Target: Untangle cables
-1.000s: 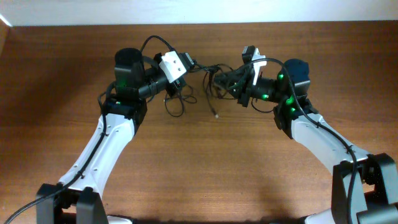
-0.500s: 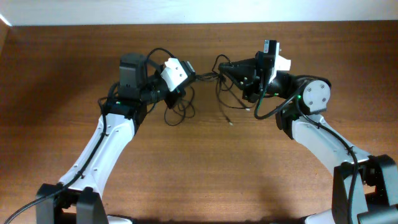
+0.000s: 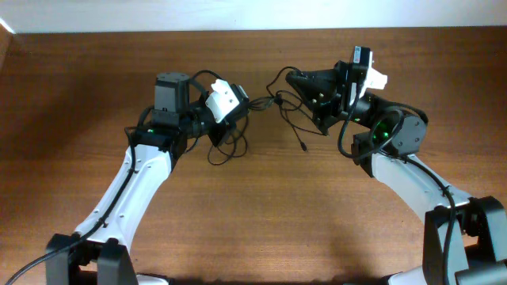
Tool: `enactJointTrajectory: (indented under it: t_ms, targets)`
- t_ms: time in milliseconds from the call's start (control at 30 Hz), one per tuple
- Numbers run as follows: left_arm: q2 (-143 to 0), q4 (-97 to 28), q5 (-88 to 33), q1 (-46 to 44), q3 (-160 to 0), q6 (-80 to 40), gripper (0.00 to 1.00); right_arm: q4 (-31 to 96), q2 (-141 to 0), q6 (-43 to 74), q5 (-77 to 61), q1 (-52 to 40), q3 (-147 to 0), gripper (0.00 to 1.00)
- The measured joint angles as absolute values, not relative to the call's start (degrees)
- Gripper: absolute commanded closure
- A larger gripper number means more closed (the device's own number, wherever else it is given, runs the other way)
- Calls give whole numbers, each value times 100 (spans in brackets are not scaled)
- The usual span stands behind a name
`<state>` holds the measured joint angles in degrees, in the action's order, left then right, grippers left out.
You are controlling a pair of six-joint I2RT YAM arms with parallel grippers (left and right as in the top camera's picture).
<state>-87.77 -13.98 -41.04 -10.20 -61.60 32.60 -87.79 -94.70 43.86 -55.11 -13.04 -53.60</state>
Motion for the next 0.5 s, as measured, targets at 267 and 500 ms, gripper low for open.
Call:
enactJointTrajectory:
  t_ms: [267,500]
  targets:
    - [-8777,-1697,-4501,-1022,-6160,4263,100,-7787,-9474,4646,-4748,-1304,-5363,96]
    - [-8777,-1697,-3367,-1022,-6160,4954,100,-7166,-9476,5518,-3205,-1306,-5360,96]
